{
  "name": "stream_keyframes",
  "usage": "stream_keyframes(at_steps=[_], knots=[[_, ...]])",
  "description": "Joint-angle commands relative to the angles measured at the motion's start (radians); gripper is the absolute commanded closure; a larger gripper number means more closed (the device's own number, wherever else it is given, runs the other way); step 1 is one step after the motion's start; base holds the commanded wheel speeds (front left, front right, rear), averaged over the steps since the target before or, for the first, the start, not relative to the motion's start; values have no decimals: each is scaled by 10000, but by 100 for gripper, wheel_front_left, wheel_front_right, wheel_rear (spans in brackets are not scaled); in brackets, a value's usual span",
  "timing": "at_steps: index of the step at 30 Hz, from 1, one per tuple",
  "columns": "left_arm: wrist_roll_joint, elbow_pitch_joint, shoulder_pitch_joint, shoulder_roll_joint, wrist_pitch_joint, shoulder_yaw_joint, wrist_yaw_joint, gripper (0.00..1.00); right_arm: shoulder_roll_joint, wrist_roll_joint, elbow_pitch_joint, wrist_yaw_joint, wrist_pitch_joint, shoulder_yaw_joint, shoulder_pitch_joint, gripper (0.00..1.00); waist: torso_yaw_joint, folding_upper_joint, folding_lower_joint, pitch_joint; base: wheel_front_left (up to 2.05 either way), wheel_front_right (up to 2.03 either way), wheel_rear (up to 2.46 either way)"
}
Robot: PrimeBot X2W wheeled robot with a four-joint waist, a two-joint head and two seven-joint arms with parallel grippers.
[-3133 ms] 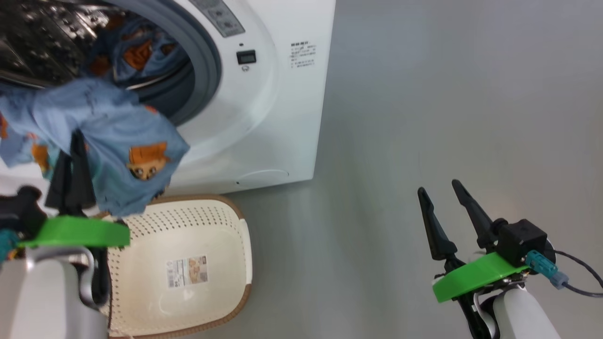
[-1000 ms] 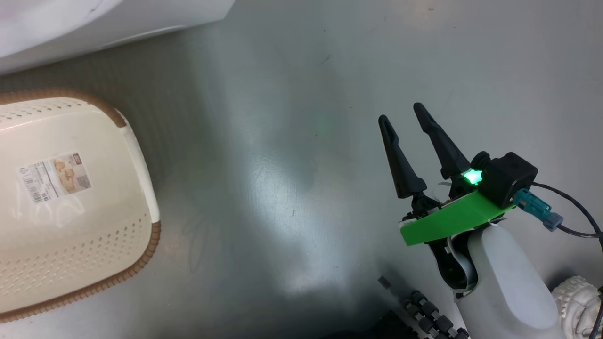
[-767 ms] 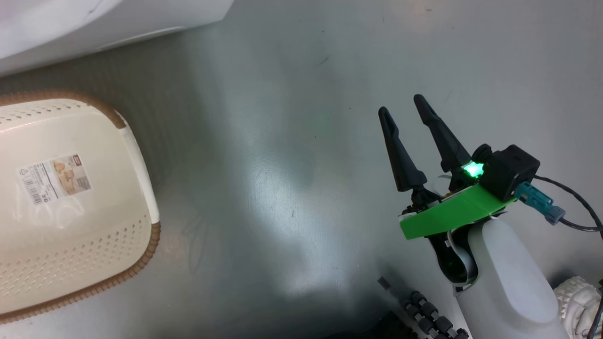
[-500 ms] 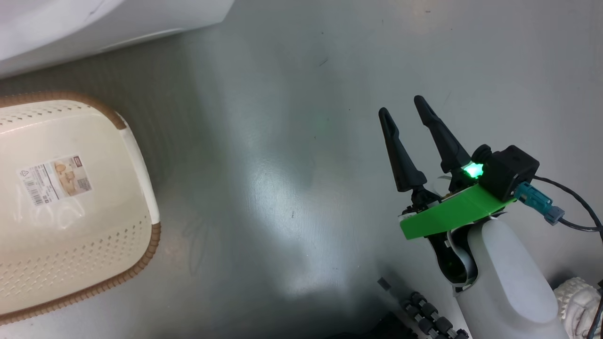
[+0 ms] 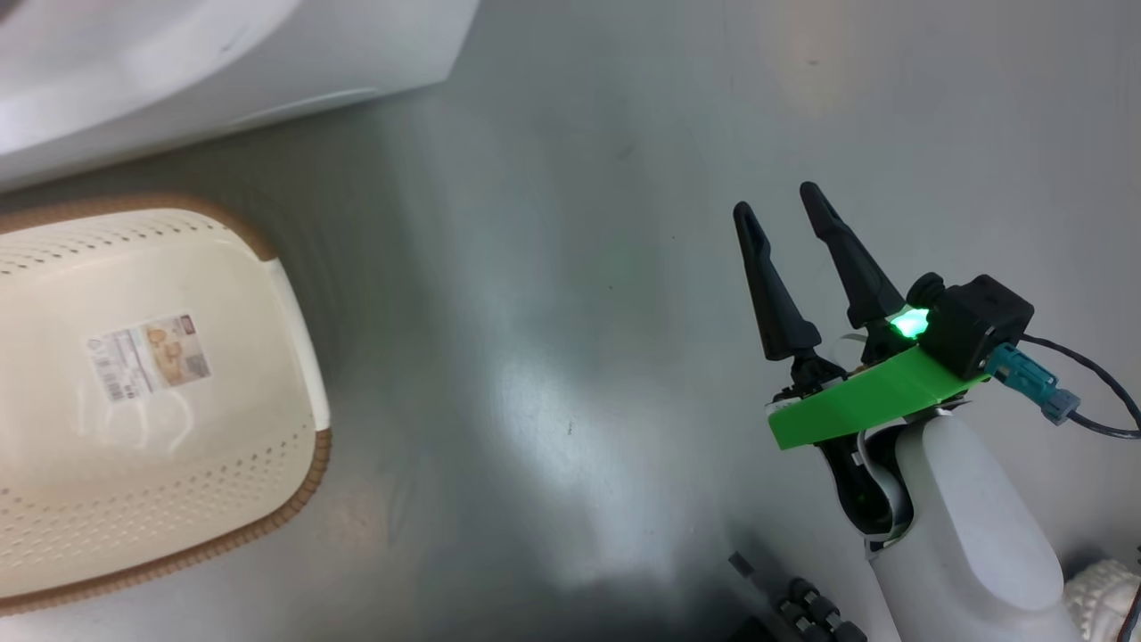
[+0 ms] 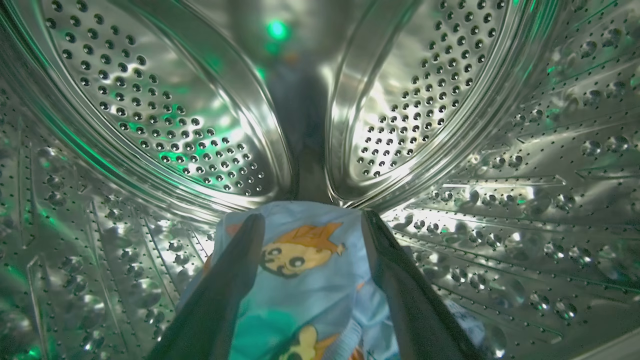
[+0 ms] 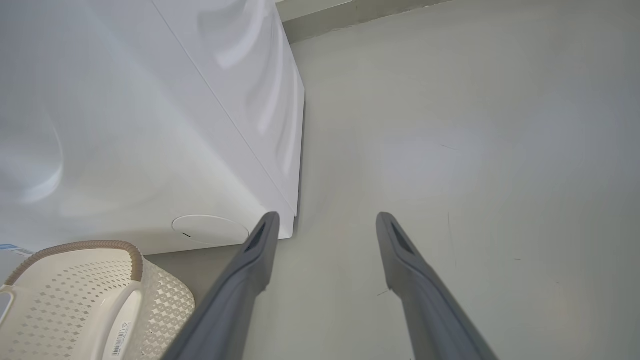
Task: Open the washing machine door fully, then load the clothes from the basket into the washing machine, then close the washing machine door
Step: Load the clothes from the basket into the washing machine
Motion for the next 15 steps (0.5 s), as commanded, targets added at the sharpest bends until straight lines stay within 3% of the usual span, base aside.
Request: stream_keyframes(at_steps=[1,11,15], knots=[[-15,-221,286,445,-110,108,113,0,53,-91,-147,16,-48,166,328,0,193,-1,0,-236,0,0,0],[-130,-818,2051,-90,-777,240,244,0,53,-550,-12,16,-48,-175,531,0,623,-1,0,-1212,0,0,0],[334,-1320,2742,-118,-845,136,395,0,53,-726,47,16,-48,-375,665,0,812,-1,0,-1638,0,0,0]])
